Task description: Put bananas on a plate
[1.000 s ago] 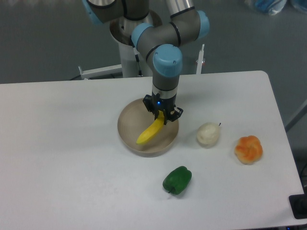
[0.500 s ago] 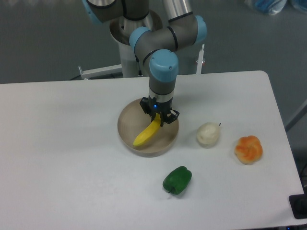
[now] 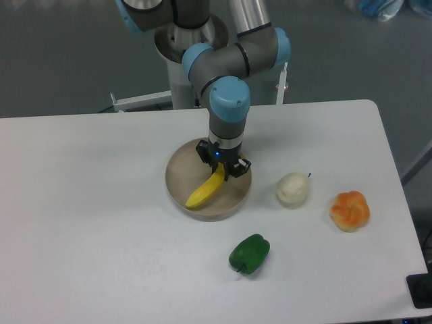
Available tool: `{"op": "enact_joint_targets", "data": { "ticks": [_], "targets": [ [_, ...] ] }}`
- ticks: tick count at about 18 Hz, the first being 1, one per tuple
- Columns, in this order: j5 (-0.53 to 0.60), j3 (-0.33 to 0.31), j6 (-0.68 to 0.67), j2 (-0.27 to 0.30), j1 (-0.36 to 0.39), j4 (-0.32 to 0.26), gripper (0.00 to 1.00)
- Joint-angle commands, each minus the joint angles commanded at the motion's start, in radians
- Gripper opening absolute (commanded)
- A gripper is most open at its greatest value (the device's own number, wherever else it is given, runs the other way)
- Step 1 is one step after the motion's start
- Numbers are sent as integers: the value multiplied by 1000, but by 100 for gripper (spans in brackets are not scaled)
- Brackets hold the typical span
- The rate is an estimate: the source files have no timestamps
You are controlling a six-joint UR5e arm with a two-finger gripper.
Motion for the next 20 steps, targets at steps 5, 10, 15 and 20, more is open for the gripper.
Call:
{"op": "enact_joint_targets", "data": {
  "ticks": [5,10,15,20],
  "targets": [
    [0,-2,0,0,2,0,27],
    [0,12,2,2,2,2,72],
    [0,57,-8,12,3,-2,100],
    [-3,204,-12,8,8,-8,100]
  ]
}}
